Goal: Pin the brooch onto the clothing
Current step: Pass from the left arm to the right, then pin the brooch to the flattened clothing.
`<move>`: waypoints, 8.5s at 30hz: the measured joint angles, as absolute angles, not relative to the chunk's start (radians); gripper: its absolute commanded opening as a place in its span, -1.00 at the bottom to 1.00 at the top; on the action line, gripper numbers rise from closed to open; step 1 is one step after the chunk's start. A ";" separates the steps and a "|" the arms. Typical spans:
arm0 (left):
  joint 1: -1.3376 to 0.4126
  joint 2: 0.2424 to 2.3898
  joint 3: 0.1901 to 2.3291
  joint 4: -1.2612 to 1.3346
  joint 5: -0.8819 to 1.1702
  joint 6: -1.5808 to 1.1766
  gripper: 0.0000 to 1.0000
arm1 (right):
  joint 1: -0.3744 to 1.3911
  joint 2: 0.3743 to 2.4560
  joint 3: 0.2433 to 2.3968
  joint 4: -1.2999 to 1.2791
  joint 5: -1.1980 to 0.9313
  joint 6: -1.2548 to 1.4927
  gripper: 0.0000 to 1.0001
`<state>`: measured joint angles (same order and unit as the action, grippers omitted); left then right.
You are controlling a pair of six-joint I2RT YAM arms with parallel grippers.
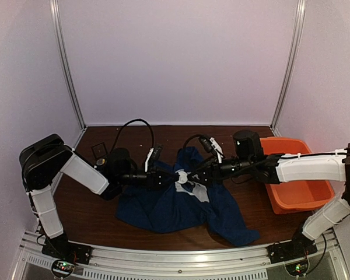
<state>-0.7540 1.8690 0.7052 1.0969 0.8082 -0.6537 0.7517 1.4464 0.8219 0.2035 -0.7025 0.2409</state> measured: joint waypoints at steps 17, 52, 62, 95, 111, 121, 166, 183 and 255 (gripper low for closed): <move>-0.761 1.869 0.669 1.182 0.728 -0.728 -1.00 | 0.751 1.385 0.664 0.518 -0.628 0.260 0.62; -0.764 1.858 0.643 1.201 0.645 -0.736 -1.00 | 0.750 1.523 0.554 0.917 -0.498 0.393 0.45; -0.775 1.857 0.643 1.177 0.626 -0.732 -1.00 | 0.750 1.573 0.590 0.921 -0.514 0.405 0.46; -0.776 1.857 0.650 1.152 0.633 -0.732 -1.00 | 0.750 1.670 0.701 0.762 -0.629 0.364 -0.11; -0.776 1.857 0.650 1.164 0.639 -0.733 -1.00 | 0.750 1.716 0.734 0.820 -0.716 0.434 -1.00; -0.776 1.857 0.649 1.174 0.644 -0.740 -0.30 | 0.749 1.716 0.735 0.825 -0.745 0.448 -1.00; -0.721 1.685 0.798 0.496 0.912 -0.226 0.18 | 0.726 1.704 0.891 0.412 -1.032 0.390 -1.00; -0.751 1.707 0.879 0.400 0.920 -0.160 0.01 | 0.724 1.728 0.899 0.416 -1.056 0.407 -1.00; -0.786 1.750 0.898 0.360 0.769 -0.220 -0.73 | 0.693 1.755 0.907 0.430 -1.057 0.444 -1.00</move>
